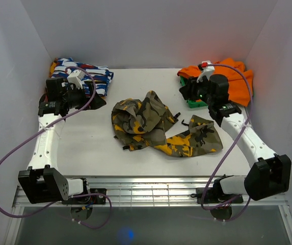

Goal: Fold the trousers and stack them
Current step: Move the trousers to the center of the board, then flatten the trousers out

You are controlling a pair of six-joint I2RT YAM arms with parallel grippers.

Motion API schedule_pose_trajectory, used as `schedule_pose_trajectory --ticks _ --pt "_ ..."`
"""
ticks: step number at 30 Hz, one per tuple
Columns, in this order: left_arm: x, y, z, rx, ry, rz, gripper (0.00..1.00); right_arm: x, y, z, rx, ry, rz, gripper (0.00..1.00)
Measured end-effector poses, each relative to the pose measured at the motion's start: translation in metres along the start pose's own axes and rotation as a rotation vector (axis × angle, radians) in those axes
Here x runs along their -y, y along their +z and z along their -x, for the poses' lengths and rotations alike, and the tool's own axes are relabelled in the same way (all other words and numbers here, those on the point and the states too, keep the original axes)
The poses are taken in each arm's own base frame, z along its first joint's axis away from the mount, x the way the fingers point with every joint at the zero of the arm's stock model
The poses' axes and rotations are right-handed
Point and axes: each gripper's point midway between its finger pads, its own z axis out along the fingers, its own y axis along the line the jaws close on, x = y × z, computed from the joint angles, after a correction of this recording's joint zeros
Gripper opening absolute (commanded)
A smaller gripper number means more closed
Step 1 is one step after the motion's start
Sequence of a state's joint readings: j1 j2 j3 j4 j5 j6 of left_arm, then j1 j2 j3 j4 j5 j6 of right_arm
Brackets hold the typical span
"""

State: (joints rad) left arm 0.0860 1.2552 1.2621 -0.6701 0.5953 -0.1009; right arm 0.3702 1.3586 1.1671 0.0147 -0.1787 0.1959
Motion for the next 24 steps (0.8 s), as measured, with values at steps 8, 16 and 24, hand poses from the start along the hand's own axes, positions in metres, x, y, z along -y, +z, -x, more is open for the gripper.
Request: schedule_pose_trajectory --ticks 8,16,24 --pt "-0.005 0.043 -0.027 -0.139 0.023 -0.113 0.89 0.104 -0.041 -0.117 -0.278 0.01 -0.258 0.22" --pt "0.009 0.08 -0.05 -0.274 0.164 -0.146 0.89 0.172 -0.033 -0.206 -0.51 0.113 -0.395 0.21" --pt "0.044 0.085 -0.075 -0.365 0.372 -0.199 0.95 0.217 0.031 -0.2 -0.465 0.096 -0.424 0.27"
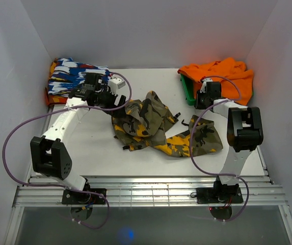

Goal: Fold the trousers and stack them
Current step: Flatten the trousers out

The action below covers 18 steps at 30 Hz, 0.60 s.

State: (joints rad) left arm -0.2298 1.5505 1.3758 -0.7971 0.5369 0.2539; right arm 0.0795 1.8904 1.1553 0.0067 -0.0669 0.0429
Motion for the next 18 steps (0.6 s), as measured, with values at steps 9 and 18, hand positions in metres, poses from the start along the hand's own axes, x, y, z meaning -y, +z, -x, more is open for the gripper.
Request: schedule_pose_trajectory --ticks 9,18 --pt "0.026 -0.016 0.046 0.038 0.208 -0.008 0.96 0.005 0.033 0.055 0.104 -0.052 0.0 0.35" --pt "0.125 -0.009 0.05 -0.007 0.44 -0.213 0.92 -0.023 -0.017 0.071 0.126 -0.096 0.159 0.67"
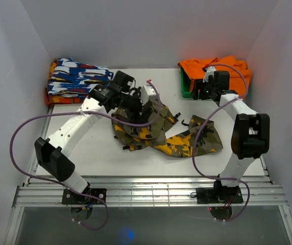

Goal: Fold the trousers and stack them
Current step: Flatten the trousers out

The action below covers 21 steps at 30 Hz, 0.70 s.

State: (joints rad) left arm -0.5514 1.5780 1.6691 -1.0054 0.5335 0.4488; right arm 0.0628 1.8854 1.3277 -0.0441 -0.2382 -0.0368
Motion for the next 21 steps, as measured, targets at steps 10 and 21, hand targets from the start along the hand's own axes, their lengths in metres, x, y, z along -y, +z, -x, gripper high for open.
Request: schedule_pose_trajectory --ticks 10,21 --pt "0.073 0.095 -0.051 -0.279 0.244 -0.049 0.98 -0.075 -0.119 -0.021 -0.027 -0.079 0.251 0.86" --pt "-0.006 0.103 -0.058 -0.303 0.305 0.238 0.98 -0.076 -0.171 -0.186 -0.393 -0.273 0.315 0.93"
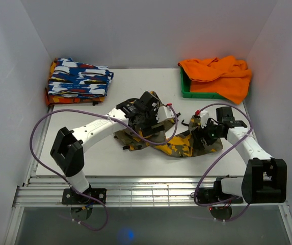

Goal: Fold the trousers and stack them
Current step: Flatten the trousers out

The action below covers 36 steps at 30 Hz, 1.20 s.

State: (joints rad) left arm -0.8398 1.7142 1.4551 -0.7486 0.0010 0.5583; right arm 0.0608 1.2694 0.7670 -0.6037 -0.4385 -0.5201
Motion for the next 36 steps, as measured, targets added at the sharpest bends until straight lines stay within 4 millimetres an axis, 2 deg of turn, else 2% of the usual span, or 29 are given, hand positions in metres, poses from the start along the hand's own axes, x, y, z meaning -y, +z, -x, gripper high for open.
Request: schedule_pose_trajectory --ticks 4,7,10,13,14,15,17,18,20,21,22,25,28,31,33,36 --pt "-0.03 -0.014 -0.01 0.014 -0.019 0.076 0.98 0.0 0.0 -0.015 -0.022 -0.104 -0.009 1.0" --pt "-0.049 -0.017 -0.028 -0.005 -0.037 0.12 0.98 0.0 0.004 -0.022 -0.05 -0.162 -0.007 0.96" --pt "-0.063 -0.015 -0.052 -0.048 -0.065 0.142 0.98 -0.002 0.01 -0.026 -0.074 -0.231 -0.011 0.96" --pt "-0.077 -0.017 -0.071 -0.075 -0.11 0.162 0.88 -0.007 0.021 -0.032 -0.107 -0.313 -0.019 1.0" --pt "-0.084 -0.018 -0.079 -0.082 -0.131 0.17 0.69 -0.009 0.029 -0.037 -0.134 -0.356 -0.02 0.9" --pt "-0.087 -0.019 -0.083 -0.087 -0.149 0.175 0.64 -0.01 0.032 -0.038 -0.146 -0.375 -0.019 0.78" --pt "-0.089 -0.021 -0.088 -0.087 -0.169 0.163 0.53 -0.007 0.036 -0.04 -0.163 -0.39 -0.033 0.66" --pt "-0.09 -0.022 -0.09 -0.084 -0.18 0.154 0.48 -0.006 0.038 -0.039 -0.162 -0.394 -0.036 0.51" --pt "-0.092 -0.026 -0.092 -0.073 -0.206 0.137 0.32 -0.003 0.039 -0.034 -0.151 -0.413 -0.05 0.29" --pt "-0.094 -0.028 -0.091 -0.063 -0.222 0.13 0.12 -0.001 0.039 -0.033 -0.149 -0.421 -0.061 0.19" --pt "-0.096 -0.03 -0.091 -0.053 -0.241 0.127 0.0 0.002 0.039 -0.031 -0.147 -0.425 -0.072 0.08" --pt "-0.107 -0.039 -0.09 -0.023 -0.282 0.133 0.0 0.007 0.037 -0.025 -0.143 -0.423 -0.103 0.08" --pt "-0.12 -0.049 -0.091 0.002 -0.336 0.148 0.0 0.015 0.029 -0.009 -0.11 -0.414 -0.144 0.08" --pt "-0.142 -0.065 -0.09 0.047 -0.405 0.191 0.0 0.031 0.008 0.023 -0.039 -0.384 -0.211 0.08" --pt "-0.16 -0.08 -0.089 0.086 -0.455 0.236 0.0 0.048 -0.017 0.055 0.034 -0.351 -0.275 0.08" --pt "-0.185 -0.105 -0.085 0.149 -0.52 0.312 0.0 0.079 -0.068 0.109 0.178 -0.31 -0.4 0.08"
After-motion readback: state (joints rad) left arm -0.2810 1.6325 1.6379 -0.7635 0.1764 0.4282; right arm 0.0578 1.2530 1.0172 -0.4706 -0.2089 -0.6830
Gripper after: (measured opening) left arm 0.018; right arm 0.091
